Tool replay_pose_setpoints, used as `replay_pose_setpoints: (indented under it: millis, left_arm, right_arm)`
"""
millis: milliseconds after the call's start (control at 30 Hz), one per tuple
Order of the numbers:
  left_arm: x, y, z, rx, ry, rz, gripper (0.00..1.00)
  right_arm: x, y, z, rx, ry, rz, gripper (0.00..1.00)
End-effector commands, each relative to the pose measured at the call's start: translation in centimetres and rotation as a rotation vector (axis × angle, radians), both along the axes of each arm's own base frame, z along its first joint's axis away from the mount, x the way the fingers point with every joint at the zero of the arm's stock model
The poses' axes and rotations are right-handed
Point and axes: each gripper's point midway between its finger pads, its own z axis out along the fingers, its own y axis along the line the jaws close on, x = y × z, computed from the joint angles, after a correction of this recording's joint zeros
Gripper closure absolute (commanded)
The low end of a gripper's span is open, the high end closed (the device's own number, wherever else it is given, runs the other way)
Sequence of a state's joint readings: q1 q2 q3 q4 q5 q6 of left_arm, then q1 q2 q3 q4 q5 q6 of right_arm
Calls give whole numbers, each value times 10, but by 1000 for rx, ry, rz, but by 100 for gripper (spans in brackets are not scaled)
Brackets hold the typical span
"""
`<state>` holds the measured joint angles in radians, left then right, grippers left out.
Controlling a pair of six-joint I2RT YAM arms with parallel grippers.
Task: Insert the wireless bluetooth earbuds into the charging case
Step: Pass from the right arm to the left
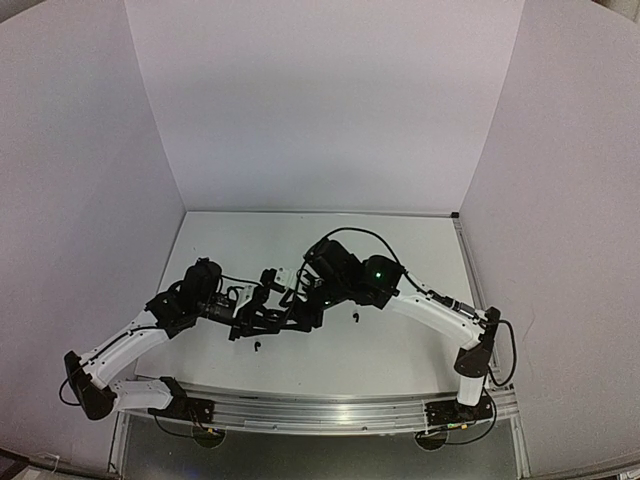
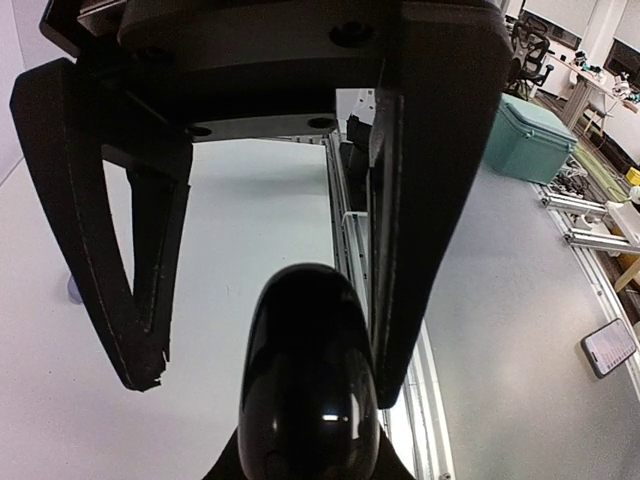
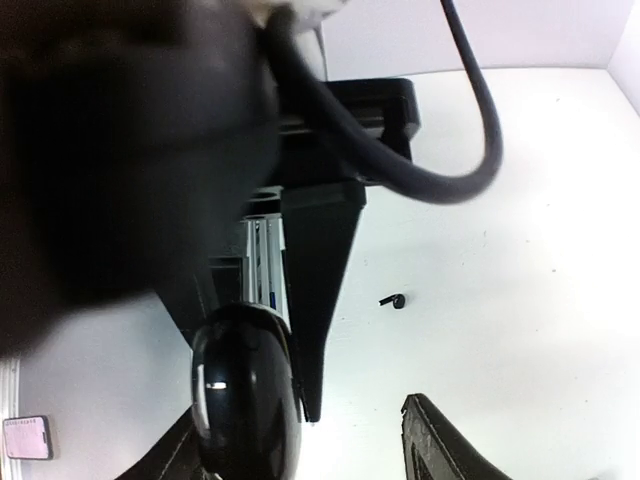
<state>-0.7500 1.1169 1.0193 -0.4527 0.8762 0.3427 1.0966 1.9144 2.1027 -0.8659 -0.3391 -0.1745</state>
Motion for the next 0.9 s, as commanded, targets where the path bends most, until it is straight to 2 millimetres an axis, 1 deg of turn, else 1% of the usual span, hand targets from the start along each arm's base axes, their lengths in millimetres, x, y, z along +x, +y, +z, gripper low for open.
replay_pose_setpoints:
  millis: [0, 67, 167, 300, 500, 600, 867]
  left_arm:
    - [-4, 0, 16, -67, -80, -18, 100]
    - [-4, 0, 17, -73, -90, -21, 100]
    - [-4, 0, 17, -74, -98, -25, 100]
    - [-6, 1, 16, -70, -94, -30, 100]
    - [-8, 2, 15, -68, -112, -44, 100]
    - [-9, 3, 13, -62, -132, -58, 100]
    - [-12, 6, 5, -40, -181, -87, 100]
  right_arm:
    - [3, -3, 21, 55, -19, -33, 33]
    - [5, 0, 22, 69, -22, -42, 26]
    - [5, 4, 24, 87, -15, -31, 21]
    - [2, 8, 31, 120, -8, -14, 21]
    - [16, 5, 35, 132, -37, -68, 21]
    - [26, 3, 36, 133, -36, -109, 21]
    - [35, -3, 43, 157, -5, -142, 22]
